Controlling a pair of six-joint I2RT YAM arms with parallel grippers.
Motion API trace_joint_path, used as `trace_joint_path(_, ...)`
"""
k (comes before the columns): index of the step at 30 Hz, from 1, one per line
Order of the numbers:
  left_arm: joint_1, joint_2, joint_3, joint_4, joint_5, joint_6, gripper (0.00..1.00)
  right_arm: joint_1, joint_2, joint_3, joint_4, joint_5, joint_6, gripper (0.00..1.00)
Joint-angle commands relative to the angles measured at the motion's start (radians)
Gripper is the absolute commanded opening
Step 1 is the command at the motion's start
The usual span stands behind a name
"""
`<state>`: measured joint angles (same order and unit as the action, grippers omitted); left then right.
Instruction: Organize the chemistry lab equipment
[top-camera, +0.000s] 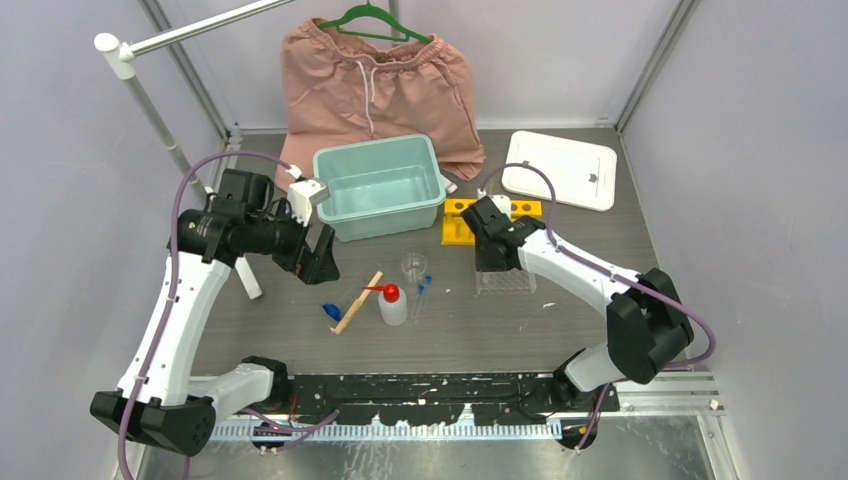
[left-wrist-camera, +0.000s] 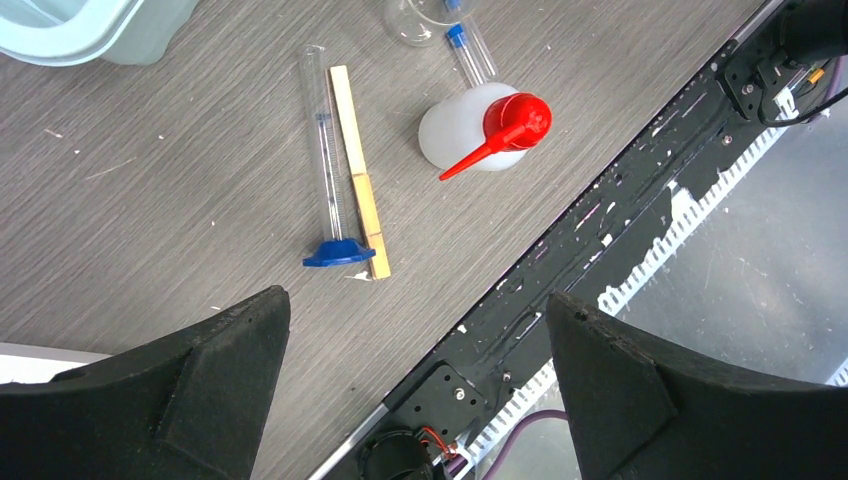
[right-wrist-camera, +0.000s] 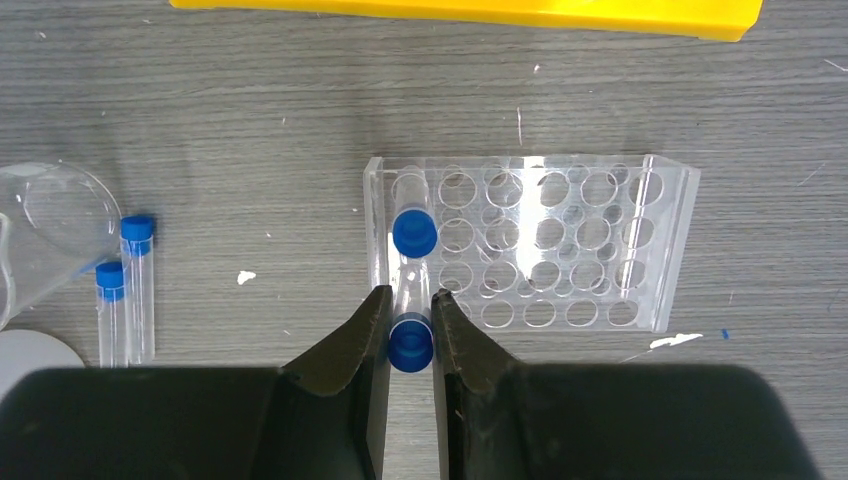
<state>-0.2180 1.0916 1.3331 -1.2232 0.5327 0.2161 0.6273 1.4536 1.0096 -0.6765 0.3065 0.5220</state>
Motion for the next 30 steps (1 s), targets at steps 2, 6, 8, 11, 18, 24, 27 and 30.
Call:
trace_joint_path(2,-0.001,-0.025,0.031,0.032,-0.001,0.003,1.00,0.007,0.018,0.003,0.044,0.028,0.009,0.01)
trace_joint_path(6,-0.001,-0.028,0.034,0.033,-0.005,0.006,1.00,0.006,0.032,-0.001,0.056,0.022,0.010,0.01)
trace_joint_path(8,-0.001,-0.029,0.034,0.033,-0.007,0.006,1.00,0.007,0.035,-0.002,0.059,0.017,0.012,0.08)
trace_joint_path(11,-0.001,-0.029,0.034,0.032,-0.008,0.006,1.00,0.007,0.024,-0.009,0.061,0.015,0.018,0.21)
trace_joint_path(18,-0.001,-0.029,0.039,0.034,-0.009,0.006,1.00,0.013,-0.051,0.027,0.004,0.014,0.029,0.47)
trace_joint_path(24,-0.001,-0.029,0.044,0.034,-0.005,-0.001,1.00,0.067,-0.125,0.137,-0.091,0.049,0.059,0.50)
trace_joint_path(27,-0.001,-0.033,0.047,0.035,-0.006,-0.002,1.00,0.135,-0.119,0.191,-0.097,0.047,0.093,0.48)
trace_joint_path(30,-0.001,-0.032,0.050,0.034,-0.007,-0.006,1.00,0.213,-0.058,0.232,-0.074,0.014,0.129,0.47)
